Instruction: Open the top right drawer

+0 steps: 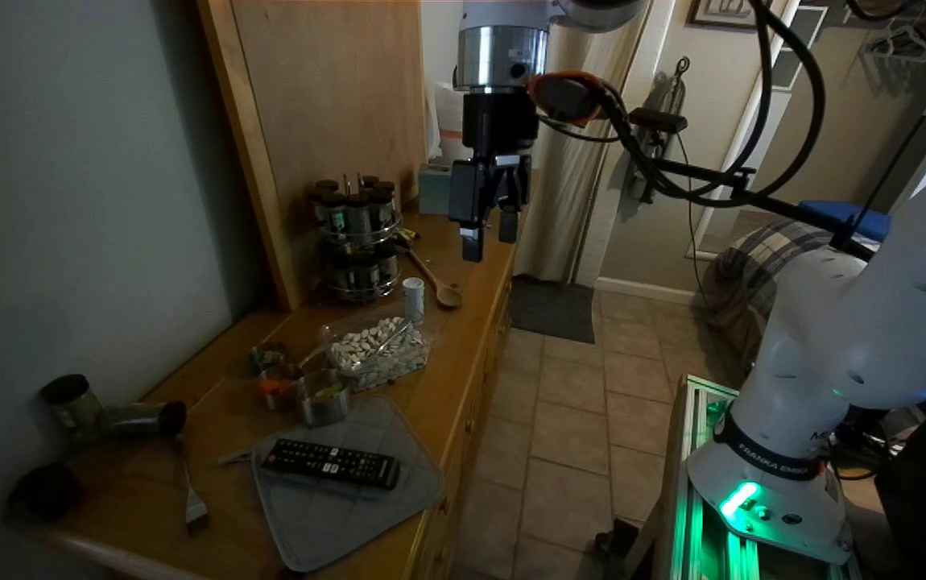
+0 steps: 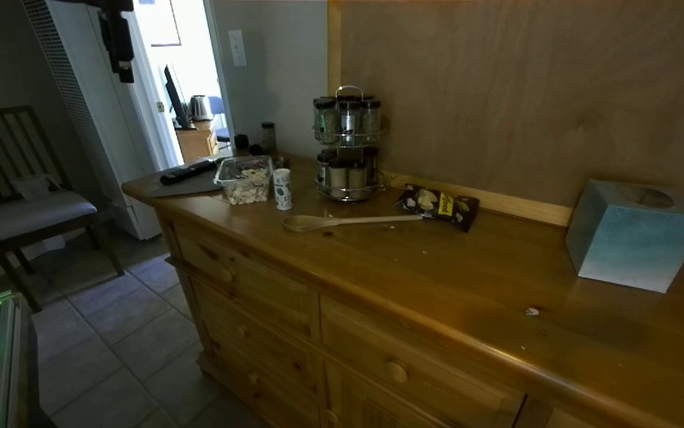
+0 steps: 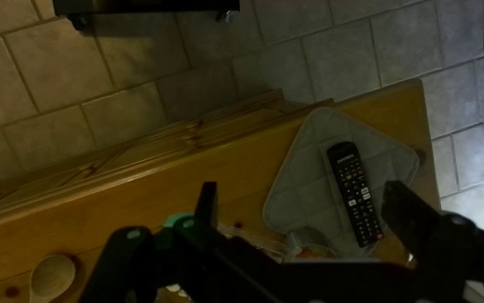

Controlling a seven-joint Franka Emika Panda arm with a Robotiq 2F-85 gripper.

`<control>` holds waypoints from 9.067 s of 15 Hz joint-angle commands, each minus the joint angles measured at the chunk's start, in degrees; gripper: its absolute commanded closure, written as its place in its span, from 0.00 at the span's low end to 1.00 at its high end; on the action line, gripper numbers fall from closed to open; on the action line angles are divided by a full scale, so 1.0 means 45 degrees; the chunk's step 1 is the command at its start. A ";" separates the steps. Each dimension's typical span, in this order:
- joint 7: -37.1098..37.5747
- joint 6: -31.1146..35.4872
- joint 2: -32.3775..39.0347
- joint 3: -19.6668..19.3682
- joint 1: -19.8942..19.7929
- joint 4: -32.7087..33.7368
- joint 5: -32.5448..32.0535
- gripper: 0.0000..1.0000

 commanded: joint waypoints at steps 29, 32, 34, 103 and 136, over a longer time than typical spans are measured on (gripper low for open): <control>-0.4140 0.5875 -0.1414 -0.2814 -0.2386 -0.5626 -0.4729 0.00; -0.4140 0.5875 -0.1412 -0.2813 -0.2386 -0.5626 -0.4729 0.00; -0.4674 0.6316 -0.1174 -0.3171 -0.2399 -0.5686 -0.4583 0.00; -2.5516 1.6152 1.4021 -0.0742 -1.0802 0.2156 0.7979 0.00; -2.3712 1.6466 1.6622 0.1956 -1.3386 0.4154 0.4462 0.75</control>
